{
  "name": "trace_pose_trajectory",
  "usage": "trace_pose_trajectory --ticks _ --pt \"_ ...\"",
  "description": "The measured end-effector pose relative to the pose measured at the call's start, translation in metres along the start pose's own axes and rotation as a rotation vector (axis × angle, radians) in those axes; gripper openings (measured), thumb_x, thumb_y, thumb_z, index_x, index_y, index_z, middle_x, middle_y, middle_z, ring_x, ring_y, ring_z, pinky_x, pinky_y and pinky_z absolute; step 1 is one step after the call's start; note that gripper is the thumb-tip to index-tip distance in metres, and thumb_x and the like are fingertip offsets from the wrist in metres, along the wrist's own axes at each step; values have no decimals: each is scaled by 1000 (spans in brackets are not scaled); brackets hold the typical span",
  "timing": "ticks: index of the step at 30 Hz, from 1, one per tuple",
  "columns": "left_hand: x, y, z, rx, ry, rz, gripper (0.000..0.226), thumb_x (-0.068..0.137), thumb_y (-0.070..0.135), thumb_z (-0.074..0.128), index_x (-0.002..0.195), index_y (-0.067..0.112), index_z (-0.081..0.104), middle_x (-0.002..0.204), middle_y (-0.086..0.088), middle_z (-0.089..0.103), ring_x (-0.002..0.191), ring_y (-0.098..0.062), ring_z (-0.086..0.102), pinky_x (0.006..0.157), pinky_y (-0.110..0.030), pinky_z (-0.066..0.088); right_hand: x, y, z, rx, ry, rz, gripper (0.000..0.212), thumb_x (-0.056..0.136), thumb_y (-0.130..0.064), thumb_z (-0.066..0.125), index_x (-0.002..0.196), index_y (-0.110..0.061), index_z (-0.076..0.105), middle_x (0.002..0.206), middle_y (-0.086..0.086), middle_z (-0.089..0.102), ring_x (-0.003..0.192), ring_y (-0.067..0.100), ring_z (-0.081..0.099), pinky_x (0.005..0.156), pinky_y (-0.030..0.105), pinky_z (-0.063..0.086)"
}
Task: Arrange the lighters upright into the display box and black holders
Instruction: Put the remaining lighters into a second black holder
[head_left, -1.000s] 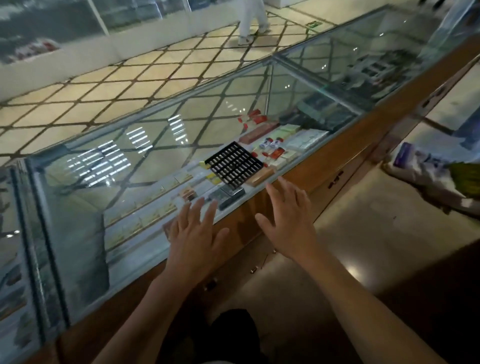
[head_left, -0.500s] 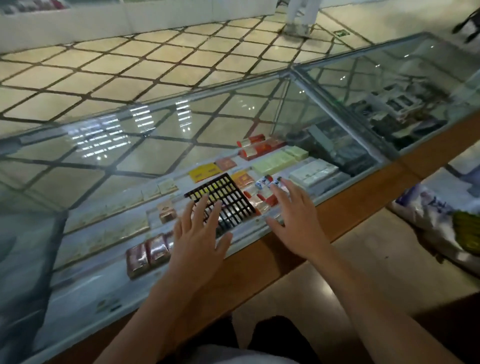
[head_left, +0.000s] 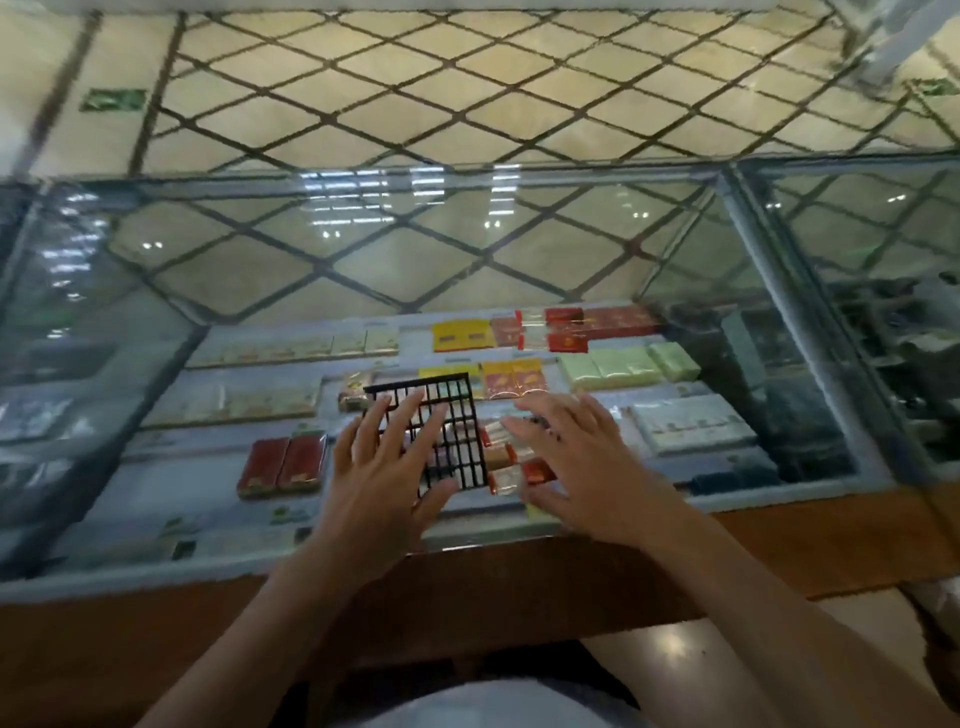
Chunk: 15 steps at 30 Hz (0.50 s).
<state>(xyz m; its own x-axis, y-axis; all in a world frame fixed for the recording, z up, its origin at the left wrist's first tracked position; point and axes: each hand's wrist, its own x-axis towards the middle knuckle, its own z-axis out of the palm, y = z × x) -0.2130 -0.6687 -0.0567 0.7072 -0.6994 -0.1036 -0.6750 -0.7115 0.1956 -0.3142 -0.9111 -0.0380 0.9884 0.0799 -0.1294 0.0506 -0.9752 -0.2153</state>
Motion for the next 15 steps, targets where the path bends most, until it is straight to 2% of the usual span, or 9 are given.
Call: trace_pose_trajectory --ticks 3,5,6,9,13,15 --pt "-5 12 1 13 22 -66 74 93 66 24 157 32 10 165 -1 5 150 -26 0 117 -46 6 6 11 4 68 27 -91 66 96 -59 42 152 -26 32 155 1 29 143 20 17 120 38 4" --pt "-8 19 2 0 27 -110 74 93 64 25 157 29 13 165 -1 6 150 -25 0 116 -41 1 9 15 7 121 47 -124 61 97 -55 36 149 -23 40 149 1 37 139 20 24 116 38 10" --pt "-8 22 3 -13 26 -136 75 93 64 25 157 27 14 164 -3 7 150 -25 1 117 -42 3 9 17 8 133 53 -128 59 97 -52 37 148 -22 41 147 1 38 138 20 25 116 39 12" --pt "-12 31 5 -50 3 -196 78 93 63 22 157 19 11 163 -5 8 150 -26 2 119 -49 13 9 22 12 144 67 -144 57 94 -46 46 147 -23 39 142 0 38 134 21 29 114 42 21" --pt "-13 32 4 -57 -26 -228 81 91 64 17 157 17 10 164 -3 3 151 -25 -1 121 -49 11 15 19 9 98 34 -160 61 94 -39 60 148 -25 37 139 -1 38 131 19 24 109 39 19" --pt "-14 32 3 -51 -39 -233 82 90 65 13 158 18 10 163 -2 1 151 -23 -4 121 -49 10 15 18 10 107 50 -157 59 93 -39 63 146 -25 40 137 0 41 129 19 26 107 41 24"
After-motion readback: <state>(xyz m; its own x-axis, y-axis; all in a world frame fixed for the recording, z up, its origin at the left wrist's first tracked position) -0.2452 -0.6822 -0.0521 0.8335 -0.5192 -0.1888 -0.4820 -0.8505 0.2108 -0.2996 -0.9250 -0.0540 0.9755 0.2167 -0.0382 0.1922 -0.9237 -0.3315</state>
